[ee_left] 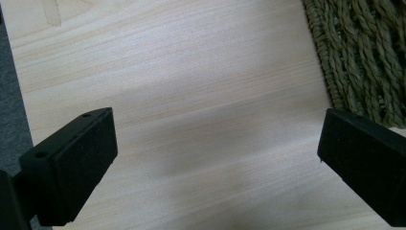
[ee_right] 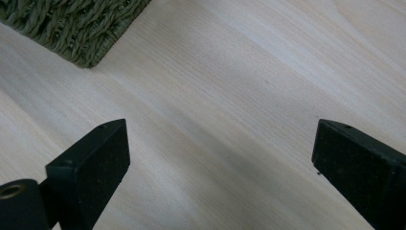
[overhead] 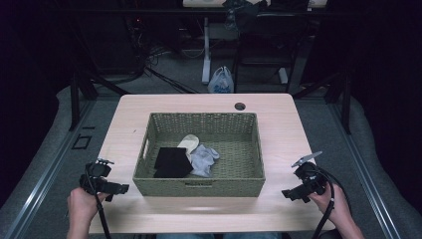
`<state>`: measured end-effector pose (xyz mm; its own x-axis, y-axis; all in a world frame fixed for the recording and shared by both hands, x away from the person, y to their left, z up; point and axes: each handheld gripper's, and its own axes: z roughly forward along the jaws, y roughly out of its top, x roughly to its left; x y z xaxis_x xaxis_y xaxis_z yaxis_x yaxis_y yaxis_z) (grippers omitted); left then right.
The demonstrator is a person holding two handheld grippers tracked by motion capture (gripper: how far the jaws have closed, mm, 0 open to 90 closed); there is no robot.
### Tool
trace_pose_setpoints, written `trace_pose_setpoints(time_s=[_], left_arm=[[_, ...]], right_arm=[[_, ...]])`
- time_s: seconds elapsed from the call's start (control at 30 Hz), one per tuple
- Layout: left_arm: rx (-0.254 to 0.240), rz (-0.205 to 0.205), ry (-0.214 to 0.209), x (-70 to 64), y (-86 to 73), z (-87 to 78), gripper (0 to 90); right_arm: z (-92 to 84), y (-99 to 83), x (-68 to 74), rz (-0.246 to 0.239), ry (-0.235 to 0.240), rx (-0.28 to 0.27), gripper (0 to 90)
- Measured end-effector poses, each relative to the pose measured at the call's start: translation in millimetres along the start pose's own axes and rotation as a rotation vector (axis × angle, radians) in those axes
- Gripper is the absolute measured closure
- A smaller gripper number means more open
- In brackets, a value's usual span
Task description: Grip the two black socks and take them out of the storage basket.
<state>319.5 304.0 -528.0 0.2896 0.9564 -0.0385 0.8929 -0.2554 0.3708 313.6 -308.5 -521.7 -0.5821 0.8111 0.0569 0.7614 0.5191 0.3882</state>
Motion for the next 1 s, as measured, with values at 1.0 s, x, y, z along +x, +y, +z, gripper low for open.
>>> trace_pose_setpoints(time_s=[1.0], left_arm=[[-0.251, 0.075, -0.061, -38.3, 39.7, -91.4, 0.0]], right_arm=[[0.0, -1.0, -1.1, 0.011, -0.001, -0.004, 5.2]])
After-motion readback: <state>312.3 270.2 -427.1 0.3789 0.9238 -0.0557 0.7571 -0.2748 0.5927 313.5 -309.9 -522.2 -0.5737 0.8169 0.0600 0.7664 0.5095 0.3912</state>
